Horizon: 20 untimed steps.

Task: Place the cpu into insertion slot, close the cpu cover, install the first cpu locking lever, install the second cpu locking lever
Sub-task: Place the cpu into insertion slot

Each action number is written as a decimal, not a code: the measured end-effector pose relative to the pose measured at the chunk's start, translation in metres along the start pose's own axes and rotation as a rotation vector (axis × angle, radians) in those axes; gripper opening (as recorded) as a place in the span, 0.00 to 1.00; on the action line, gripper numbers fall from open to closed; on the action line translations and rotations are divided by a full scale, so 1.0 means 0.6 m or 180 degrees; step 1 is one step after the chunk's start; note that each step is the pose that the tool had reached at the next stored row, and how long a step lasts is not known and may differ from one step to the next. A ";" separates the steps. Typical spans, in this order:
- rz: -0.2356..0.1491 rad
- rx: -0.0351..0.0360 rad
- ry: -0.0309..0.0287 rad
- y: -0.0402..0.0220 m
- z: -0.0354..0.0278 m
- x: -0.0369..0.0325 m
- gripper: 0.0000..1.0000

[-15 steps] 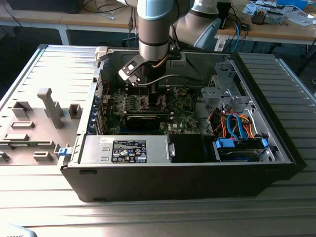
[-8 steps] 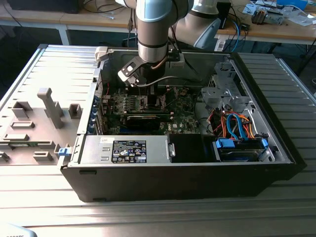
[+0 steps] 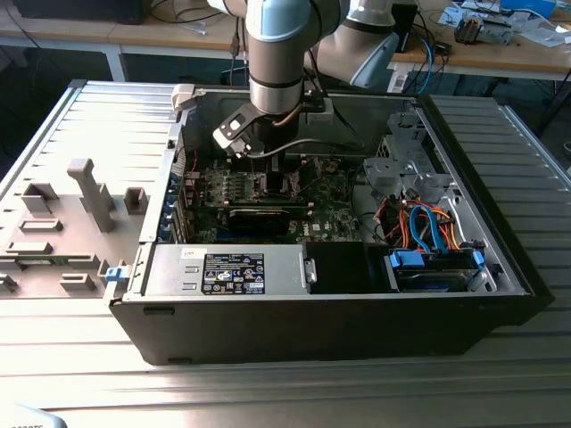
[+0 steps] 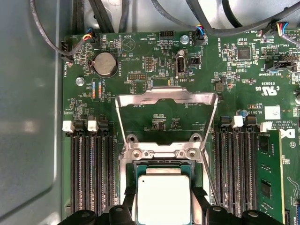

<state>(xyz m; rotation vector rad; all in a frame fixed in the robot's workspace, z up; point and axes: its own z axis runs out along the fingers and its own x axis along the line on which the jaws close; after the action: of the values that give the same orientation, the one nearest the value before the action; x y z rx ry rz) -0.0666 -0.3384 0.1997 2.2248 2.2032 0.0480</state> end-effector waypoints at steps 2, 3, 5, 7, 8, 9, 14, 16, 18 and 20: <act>0.0000 0.0000 -0.0001 0.001 0.001 0.000 0.54; -0.0001 0.0000 -0.0001 0.001 0.001 0.000 0.54; 0.0000 0.0001 -0.0002 0.002 0.001 0.000 0.54; 0.0000 0.0000 -0.0002 0.002 0.002 0.000 0.54; 0.0000 0.0000 -0.0002 0.002 0.002 0.000 0.54; 0.0000 0.0000 -0.0001 0.002 0.002 0.000 0.54; 0.0000 -0.0001 0.0000 0.002 0.002 0.000 0.56; 0.0000 0.0000 -0.0002 0.002 0.002 0.000 0.62; 0.0000 0.0000 -0.0002 0.002 0.002 0.000 0.62; 0.0004 0.0000 -0.0001 0.002 0.002 0.001 0.62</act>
<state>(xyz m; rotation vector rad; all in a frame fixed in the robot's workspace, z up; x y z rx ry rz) -0.0655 -0.3379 0.1986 2.2260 2.2015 0.0477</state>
